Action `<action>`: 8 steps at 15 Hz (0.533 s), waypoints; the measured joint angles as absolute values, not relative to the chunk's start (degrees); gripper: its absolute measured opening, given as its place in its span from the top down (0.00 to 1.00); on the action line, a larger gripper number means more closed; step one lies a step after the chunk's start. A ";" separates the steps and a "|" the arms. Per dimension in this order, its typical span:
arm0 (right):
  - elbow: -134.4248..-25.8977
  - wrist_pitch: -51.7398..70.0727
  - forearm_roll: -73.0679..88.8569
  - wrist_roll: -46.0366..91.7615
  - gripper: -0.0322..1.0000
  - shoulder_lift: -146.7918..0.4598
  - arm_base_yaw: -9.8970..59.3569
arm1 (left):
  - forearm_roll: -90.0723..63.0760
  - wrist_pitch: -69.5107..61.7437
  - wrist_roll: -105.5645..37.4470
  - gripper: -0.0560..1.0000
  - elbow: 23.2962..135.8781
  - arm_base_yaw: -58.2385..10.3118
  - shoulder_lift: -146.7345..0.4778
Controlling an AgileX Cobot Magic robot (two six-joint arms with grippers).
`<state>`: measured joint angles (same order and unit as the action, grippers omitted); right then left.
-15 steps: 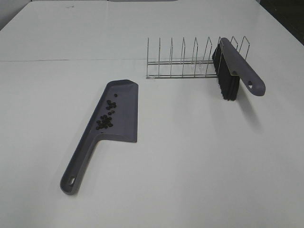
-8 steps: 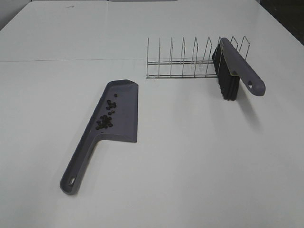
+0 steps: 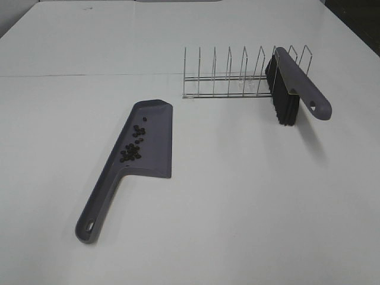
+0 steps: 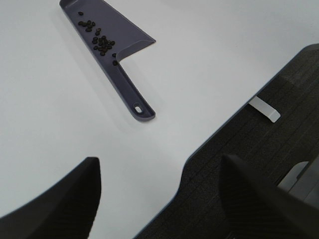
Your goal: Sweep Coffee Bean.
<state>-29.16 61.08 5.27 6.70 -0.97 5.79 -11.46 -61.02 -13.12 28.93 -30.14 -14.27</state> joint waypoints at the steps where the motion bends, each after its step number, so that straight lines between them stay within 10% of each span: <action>1: -29.16 61.08 5.27 6.70 0.23 -0.97 5.79 | -11.46 -61.02 -13.18 0.35 28.93 -30.14 -13.98; 8: -29.16 61.08 5.27 6.65 0.23 -0.97 5.79 | -11.46 -61.02 -13.18 0.35 28.93 -12.26 -7.91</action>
